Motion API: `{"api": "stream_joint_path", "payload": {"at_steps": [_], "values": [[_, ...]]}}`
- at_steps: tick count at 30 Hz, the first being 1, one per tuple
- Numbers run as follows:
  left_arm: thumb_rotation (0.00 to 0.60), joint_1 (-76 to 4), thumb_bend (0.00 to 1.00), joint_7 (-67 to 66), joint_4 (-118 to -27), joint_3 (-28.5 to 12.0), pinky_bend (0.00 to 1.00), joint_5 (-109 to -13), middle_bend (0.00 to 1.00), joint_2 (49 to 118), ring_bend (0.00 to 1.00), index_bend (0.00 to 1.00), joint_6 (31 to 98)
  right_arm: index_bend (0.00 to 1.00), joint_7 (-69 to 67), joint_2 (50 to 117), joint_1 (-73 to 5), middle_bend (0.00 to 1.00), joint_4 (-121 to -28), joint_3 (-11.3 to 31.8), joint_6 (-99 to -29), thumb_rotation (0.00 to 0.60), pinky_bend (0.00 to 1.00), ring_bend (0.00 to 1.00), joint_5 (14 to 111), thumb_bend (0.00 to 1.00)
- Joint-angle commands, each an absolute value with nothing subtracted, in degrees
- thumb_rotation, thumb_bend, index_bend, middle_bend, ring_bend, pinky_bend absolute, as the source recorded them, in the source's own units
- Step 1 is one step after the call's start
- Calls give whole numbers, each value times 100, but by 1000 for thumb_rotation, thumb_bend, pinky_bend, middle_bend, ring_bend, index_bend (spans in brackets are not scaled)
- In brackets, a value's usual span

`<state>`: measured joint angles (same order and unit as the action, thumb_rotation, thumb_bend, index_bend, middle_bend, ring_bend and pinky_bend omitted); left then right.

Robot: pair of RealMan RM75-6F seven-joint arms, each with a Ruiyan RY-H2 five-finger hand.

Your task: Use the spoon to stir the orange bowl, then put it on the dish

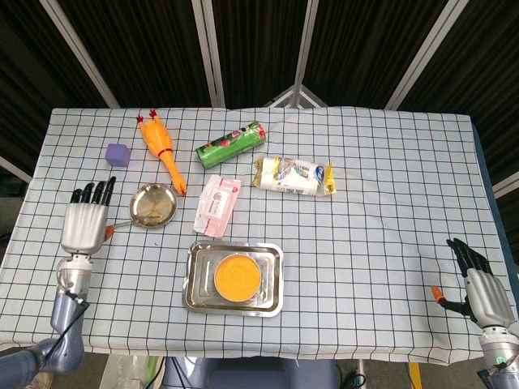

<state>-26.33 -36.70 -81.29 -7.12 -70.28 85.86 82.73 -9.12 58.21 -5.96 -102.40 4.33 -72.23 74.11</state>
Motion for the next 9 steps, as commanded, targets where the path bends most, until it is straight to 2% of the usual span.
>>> {"api": "stream_joint_path", "payload": {"at_steps": [1, 5, 9], "values": [[600, -1777, 75, -2887, -9448, -25, 0, -7477, 0, 7592, 0, 0, 8764, 0, -791, 5861, -583, 0, -10183, 422, -7321, 600, 0, 0, 7491, 397], [600, -1364, 69, -2537, -9645, 395, 0, -7968, 0, 7304, 0, 0, 9093, 0, -589, 5944, -565, 0, -10070, 410, -7498, 600, 0, 0, 7655, 397], [600, -1041, 69, -2233, -9621, 630, 0, -8349, 0, 7137, 0, 0, 9396, 0, -571, 6000, -542, 0, -10025, 414, -7605, 600, 0, 0, 7730, 396]]}}
